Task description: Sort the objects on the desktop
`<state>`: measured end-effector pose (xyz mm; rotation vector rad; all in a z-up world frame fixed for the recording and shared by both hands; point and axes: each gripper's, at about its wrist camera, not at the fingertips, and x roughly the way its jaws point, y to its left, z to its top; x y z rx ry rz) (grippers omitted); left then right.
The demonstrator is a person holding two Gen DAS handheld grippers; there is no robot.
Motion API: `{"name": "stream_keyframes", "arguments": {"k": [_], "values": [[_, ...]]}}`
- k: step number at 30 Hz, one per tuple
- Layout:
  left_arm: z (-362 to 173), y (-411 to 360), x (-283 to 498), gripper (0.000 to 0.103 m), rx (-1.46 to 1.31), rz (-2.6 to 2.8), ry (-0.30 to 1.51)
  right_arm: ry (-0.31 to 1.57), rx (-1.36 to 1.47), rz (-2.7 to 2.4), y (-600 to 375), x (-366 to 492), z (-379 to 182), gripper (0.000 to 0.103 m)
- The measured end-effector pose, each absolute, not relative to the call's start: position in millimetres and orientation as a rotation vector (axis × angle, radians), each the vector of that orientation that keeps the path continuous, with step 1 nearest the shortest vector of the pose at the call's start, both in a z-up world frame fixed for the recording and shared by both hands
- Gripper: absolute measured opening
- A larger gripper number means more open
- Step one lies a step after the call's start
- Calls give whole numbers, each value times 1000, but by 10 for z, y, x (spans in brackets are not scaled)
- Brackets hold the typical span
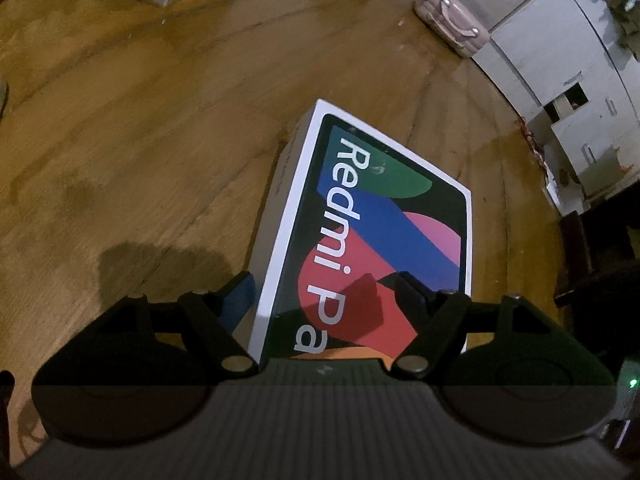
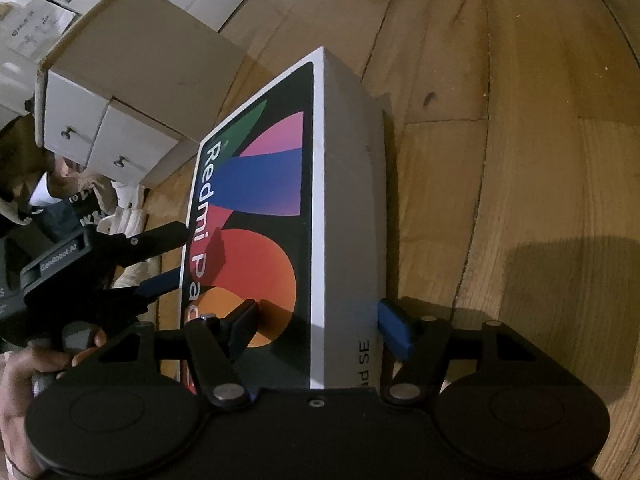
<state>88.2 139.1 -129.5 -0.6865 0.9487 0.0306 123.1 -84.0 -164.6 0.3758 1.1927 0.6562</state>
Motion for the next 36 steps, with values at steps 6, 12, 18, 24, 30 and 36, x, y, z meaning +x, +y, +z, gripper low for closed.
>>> {"name": "stream_keyframes", "arguments": {"k": [6,12,18,24,30,36], "values": [[-1245,1388,914,78,-645,99,1004,1088,361,630,-824,1256,-1475,72],[-1247,1303,948,80,-541,158,1056,1041,290,613,-698,1285,-1339,72],[-1427,1381,930,82,-637,109,1110,1138,329,609,-807,1249,-1635,75],[-1377,1365,945,82,-724,41,1087,1184,417,662,-886,1224,-1721,76],[-1270,1425,929,83,-759,21,1048,1179,405,692,-931,1227,-1608,75],[-1291,1454,904,83,-793,13,1022,1162,479,706,-1020,1211,-1596,74]]}}
